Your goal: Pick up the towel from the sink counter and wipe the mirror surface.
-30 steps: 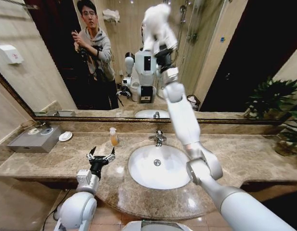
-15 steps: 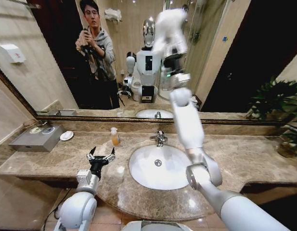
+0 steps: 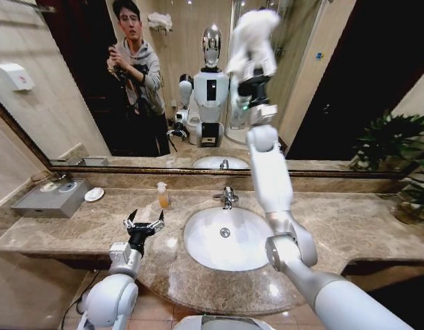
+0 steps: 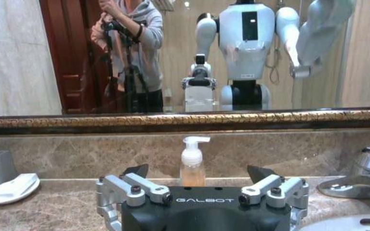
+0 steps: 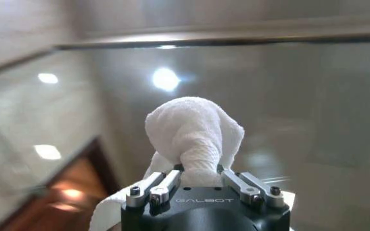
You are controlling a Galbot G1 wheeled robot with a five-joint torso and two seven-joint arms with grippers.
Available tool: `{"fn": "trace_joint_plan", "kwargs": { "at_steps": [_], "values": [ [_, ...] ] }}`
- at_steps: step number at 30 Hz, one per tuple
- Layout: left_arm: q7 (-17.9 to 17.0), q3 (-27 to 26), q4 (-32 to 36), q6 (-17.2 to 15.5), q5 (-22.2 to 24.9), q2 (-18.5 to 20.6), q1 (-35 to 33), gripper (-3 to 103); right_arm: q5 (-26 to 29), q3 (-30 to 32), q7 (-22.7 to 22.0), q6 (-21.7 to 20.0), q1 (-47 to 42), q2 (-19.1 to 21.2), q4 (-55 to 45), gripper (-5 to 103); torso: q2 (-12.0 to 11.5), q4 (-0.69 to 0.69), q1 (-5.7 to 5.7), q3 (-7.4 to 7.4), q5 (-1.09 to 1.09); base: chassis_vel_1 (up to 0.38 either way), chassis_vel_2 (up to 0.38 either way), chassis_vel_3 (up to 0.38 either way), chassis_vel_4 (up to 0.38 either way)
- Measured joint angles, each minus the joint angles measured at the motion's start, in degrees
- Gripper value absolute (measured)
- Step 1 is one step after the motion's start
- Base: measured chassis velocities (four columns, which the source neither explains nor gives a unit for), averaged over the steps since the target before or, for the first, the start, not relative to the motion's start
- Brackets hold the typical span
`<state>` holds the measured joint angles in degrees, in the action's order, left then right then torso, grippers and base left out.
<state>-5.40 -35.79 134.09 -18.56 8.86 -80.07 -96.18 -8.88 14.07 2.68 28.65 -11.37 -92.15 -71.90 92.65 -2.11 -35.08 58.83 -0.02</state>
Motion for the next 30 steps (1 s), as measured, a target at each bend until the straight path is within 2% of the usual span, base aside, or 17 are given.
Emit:
{"fn": "trace_joint_plan", "kwargs": {
  "at_steps": [3,9,10,11,12,17,22,25,27,30],
  "values": [
    [0.0,0.0,0.0,0.0,0.0,0.0,0.0,100,-0.16,-1.93,0.69,0.77,-1.64,-0.01,0.08,18,0.0,-0.01,0.01,0.0,0.0,0.0,0.0,0.0,0.0],
    [0.0,0.0,0.0,0.0,0.0,0.0,0.0,100,1.48,0.7,0.11,0.99,-3.37,0.01,-1.26,18,0.0,0.07,0.0,0.0,0.02,0.0,0.0,0.0,0.0],
    [0.0,0.0,0.0,0.0,0.0,0.0,0.0,100,2.79,2.22,-0.84,0.72,-3.72,0.01,-2.18,18,0.0,0.08,0.01,0.0,0.03,0.0,0.0,0.0,0.0],
    [0.0,0.0,0.0,0.0,0.0,0.0,0.01,100,6.06,6.66,-2.96,-0.29,-4.6,1.22,-4.51,18,0.0,-0.01,0.01,0.0,0.03,0.0,0.0,0.0,0.0],
    [0.0,-0.01,0.0,0.0,0.0,0.0,0.0,100,7.64,9.42,-3.62,-0.5,-4.7,2.86,-4.96,18,0.0,0.07,0.01,0.0,0.03,0.0,0.0,0.0,0.0],
    [0.0,0.0,0.0,0.0,0.0,0.0,0.0,100,10.47,14.63,-4.96,-0.41,-3.79,5.87,-3.38,18,0.0,0.12,0.01,0.0,0.06,0.0,0.0,0.0,0.0],
    [0.01,0.01,0.0,0.0,0.0,0.0,0.01,100,9.89,13.38,-5.03,0.35,-4.13,3.99,-2.72,18,0.0,0.08,0.01,-0.01,0.03,0.0,0.0,0.0,0.0],
    [0.0,0.0,0.0,0.0,0.0,0.0,0.01,100,6.69,10.03,-2.86,2.03,-6.09,0.53,-3.34,18,0.0,-0.03,0.01,0.0,0.0,0.0,0.0,0.0,0.0],
    [0.0,0.0,0.0,0.0,0.0,0.0,-0.01,100,4.89,8.95,-1.57,2.94,-7.12,0.17,-3.37,18,0.0,-0.03,0.01,0.0,-0.01,0.0,0.0,0.0,0.0],
    [0.0,0.0,0.0,0.0,0.0,0.0,0.0,100,1.3,2.87,0.31,4.97,-9.99,0.04,-2.13,18,0.0,0.03,0.01,0.0,-0.01,0.0,0.0,0.0,0.0]
  ]
}}
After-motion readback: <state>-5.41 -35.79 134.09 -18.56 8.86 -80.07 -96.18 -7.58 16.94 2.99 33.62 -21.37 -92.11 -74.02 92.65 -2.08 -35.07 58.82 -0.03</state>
